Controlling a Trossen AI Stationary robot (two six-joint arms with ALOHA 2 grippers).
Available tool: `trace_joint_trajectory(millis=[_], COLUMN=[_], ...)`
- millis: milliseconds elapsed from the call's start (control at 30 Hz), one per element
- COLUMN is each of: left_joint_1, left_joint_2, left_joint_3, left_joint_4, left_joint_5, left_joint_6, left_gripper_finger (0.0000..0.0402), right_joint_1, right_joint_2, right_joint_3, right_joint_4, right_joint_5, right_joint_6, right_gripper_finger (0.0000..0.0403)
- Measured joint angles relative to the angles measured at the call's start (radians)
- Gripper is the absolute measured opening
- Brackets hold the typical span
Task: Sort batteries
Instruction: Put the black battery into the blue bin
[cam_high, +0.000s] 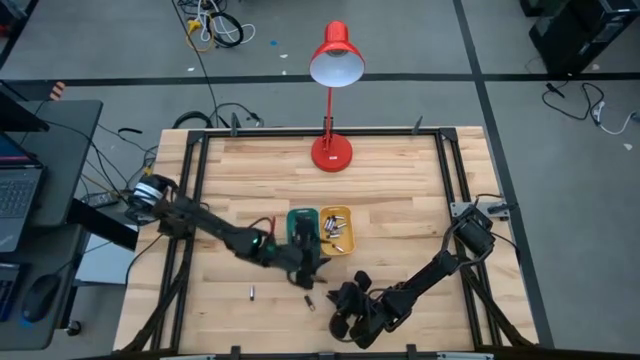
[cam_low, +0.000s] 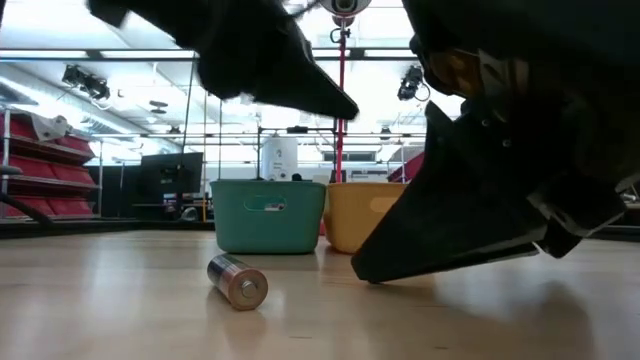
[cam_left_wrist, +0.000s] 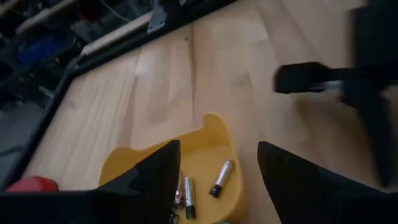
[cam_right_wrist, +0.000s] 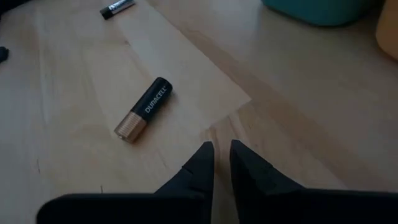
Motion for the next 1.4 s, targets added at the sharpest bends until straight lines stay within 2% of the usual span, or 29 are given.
trace_joint_trajectory(millis=[100, 333, 500, 633, 767, 900, 1100, 1400], left_joint_1=[-0.051, -0.215, -0.327, -0.411, -0.486, -0.537, -0.582, -0.626], left_joint_2=[-0.02, -0.065, -0.064, -0.062, -0.062, -0.062, -0.062, -0.062], left_joint_3=[0.0, -0.029, -0.082, -0.102, -0.102, -0.091, -0.061, -0.059], left_joint_4=[-0.012, -0.091, -0.112, -0.224, -0.339, -0.446, -0.653, -0.883], left_joint_5=[-0.035, -0.047, -0.088, -0.144, -0.175, -0.211, -0.244, -0.245], left_joint_6=[-0.004, -0.171, -0.306, -0.46, -0.598, -0.686, -0.847, -1.043], left_gripper_finger=[0.0223, 0.0208, 0.0208, 0.0207, 0.0207, 0.0207, 0.0207, 0.0207], right_joint_1=[0.0, -0.004, -0.025, -0.051, -0.084, -0.105, -0.132, -0.143], right_joint_2=[0.0, 0.0, 0.0, 0.0, 0.0, 0.0, 0.001, 0.001], right_joint_3=[0.0, 0.0, 0.0, 0.004, 0.05, 0.124, 0.265, 0.317], right_joint_4=[-0.008, 0.025, 0.109, 0.201, 0.201, 0.092, -0.242, -0.299], right_joint_5=[0.0, -0.033, -0.103, -0.154, -0.217, -0.218, -0.242, -0.352], right_joint_6=[0.003, 0.043, -0.038, -0.09, -0.114, -0.139, -0.006, 0.065], right_gripper_finger=[0.0049, 0.0076, 0.0123, 0.0164, 0.0193, 0.0205, 0.0206, 0.0206])
